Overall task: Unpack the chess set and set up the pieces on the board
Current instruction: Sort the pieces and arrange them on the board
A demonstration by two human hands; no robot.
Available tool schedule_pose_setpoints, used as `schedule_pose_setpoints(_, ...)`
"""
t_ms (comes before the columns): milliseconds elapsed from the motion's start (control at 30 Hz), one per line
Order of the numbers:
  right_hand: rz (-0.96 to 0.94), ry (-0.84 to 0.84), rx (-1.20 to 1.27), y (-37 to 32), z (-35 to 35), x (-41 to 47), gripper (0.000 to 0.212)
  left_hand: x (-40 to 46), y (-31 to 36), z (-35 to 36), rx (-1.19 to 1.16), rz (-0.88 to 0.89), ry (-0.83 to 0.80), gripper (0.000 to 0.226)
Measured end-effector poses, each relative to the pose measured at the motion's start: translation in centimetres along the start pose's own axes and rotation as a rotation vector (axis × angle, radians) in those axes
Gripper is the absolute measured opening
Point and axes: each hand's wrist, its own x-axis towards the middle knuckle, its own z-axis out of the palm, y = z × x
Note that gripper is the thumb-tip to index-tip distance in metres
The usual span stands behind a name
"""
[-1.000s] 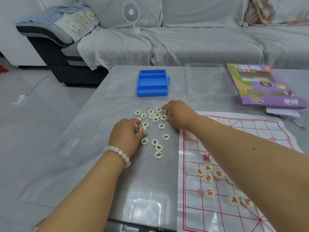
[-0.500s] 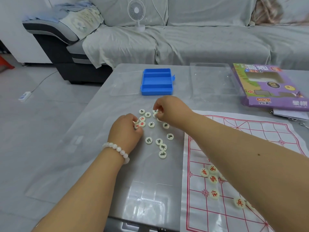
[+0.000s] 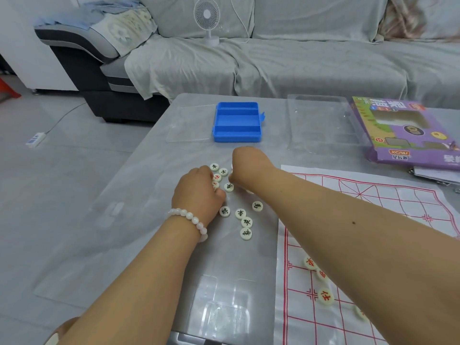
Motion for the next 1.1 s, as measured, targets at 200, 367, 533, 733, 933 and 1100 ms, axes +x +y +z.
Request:
schedule_pose_setpoints(200, 0.058, -0.004, 0.001, 0.5, 0.0, 0.3, 0.033, 0.2, -0.1, 0.1, 0.026, -0.008, 0.001, 0.027)
schedule_pose_setpoints(367, 0.06, -0.012, -0.028, 0.7, 0.3, 0.9, 0.035, 0.6, -0.3, 0.4, 0.037, 0.0, 0.006, 0.026)
schedule_pose_setpoints(533, 0.012, 0.018, -0.008, 0.5, 0.4, 0.9, 0.02, 0.5, -0.5, 0.3, 0.014, 0.007, 0.053, 0.022)
schedule_pose_setpoints(733, -0.077, 0.067, 0.014, 0.5, 0.5, 1.3, 0.03, 0.3, -0.8, 0.2, -0.001, 0.005, 0.086, 0.025)
schedule_pose_setpoints(933, -0.09, 0.038, -0.007, 0.4, 0.7, 2.2, 0.023, 0.2, -0.7, -0.2, -0.021, 0.002, 0.103, 0.025)
schedule_pose_setpoints(1100, -0.129, 0.016, -0.051, 0.5, 0.7, 1.8, 0.023, 0.0, -0.6, -0.8, -0.046, -0.007, 0.115, 0.026)
